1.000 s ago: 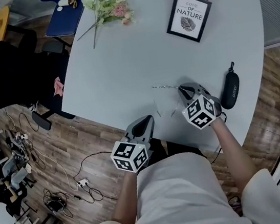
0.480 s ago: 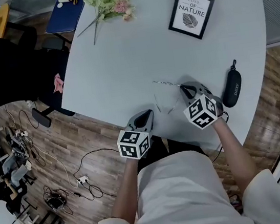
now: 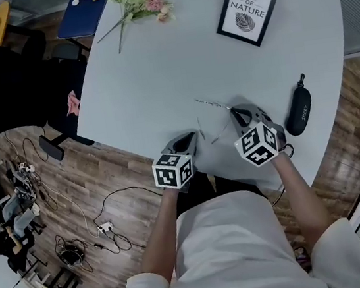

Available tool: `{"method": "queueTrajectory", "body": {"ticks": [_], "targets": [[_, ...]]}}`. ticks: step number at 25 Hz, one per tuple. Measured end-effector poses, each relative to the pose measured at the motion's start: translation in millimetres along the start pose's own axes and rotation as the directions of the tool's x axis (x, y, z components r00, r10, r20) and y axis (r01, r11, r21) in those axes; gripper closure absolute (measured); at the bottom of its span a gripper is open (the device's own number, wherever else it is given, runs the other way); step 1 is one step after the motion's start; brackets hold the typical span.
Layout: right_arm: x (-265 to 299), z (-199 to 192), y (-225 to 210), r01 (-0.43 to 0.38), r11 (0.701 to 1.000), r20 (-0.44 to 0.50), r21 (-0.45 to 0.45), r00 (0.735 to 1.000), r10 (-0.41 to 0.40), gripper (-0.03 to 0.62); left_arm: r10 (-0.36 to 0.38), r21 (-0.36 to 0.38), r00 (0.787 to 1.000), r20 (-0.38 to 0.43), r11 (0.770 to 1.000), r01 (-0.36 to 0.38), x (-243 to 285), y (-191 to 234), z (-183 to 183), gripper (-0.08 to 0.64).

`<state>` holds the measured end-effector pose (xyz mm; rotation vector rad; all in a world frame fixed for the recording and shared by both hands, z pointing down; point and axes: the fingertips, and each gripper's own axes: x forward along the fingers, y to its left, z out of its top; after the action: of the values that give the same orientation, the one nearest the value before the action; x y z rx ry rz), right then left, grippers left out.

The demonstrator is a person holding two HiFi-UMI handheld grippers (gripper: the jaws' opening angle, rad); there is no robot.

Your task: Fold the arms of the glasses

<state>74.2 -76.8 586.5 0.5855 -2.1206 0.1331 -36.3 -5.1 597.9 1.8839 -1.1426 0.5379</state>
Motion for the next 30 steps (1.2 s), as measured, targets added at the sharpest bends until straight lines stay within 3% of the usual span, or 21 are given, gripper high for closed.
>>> {"method": "queueTrajectory", "body": {"ticks": [10, 30], "targets": [[-1.7, -2.3, 13.1, -0.018, 1.000, 0.003, 0.002, 1.000, 0.018, 0.577, -0.032, 0.020, 0.999, -0.043, 0.999, 0.033, 14.0, -10.0, -5.8, 0.540], [-5.4, -3.4, 31.1, -0.054, 0.998, 0.006, -0.018, 0.999, 0.054, 0.577, -0.089, 0.019, 0.995, -0.033, 0.996, 0.090, 32.6, -31.7, 9.4, 0.540]]}}
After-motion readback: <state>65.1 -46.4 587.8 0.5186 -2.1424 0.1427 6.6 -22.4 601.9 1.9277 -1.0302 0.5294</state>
